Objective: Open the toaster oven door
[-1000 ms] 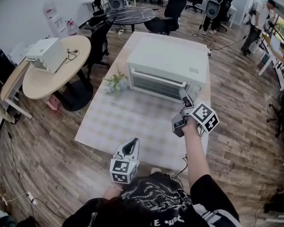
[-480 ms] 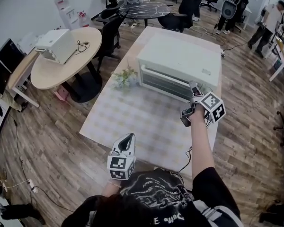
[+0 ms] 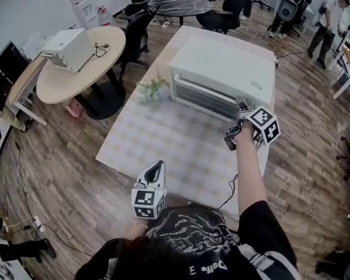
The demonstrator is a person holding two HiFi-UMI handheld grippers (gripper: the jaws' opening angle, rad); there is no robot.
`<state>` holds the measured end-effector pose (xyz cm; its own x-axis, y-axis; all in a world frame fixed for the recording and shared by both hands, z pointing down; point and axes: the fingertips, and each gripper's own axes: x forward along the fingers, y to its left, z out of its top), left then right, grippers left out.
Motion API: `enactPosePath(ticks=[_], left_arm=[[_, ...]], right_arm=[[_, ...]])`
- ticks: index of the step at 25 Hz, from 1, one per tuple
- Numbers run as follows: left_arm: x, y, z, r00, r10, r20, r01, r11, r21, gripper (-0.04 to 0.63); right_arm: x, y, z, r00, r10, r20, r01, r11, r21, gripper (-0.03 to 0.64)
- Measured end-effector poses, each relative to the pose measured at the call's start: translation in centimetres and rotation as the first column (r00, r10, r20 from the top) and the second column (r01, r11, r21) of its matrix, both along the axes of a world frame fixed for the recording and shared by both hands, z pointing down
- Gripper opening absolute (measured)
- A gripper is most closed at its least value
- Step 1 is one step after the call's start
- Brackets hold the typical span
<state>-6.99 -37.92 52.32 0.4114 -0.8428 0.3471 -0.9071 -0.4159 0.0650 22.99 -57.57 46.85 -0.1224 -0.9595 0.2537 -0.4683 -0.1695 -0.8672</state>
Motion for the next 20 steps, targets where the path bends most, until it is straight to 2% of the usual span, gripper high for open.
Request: enactPosePath(ticks=[13,20], left_arm=[[0.2,0.6,-0.5,1.000,0.008,-0.018,-0.008,1.000,-0.016,0.020],[0.2,1.4,-0.4,0.999,0.022,-0.035,-0.023,1.000,-0.021,0.020]], right_arm=[[-0.7,1.0,-0.4,1.000,-0.009,-0.022,0.008,1.000,-0.017,0.152],[-2.0,2.5,0.0,0.997,-0.049,-0.054,0.047,0.998,-0.038,0.149]])
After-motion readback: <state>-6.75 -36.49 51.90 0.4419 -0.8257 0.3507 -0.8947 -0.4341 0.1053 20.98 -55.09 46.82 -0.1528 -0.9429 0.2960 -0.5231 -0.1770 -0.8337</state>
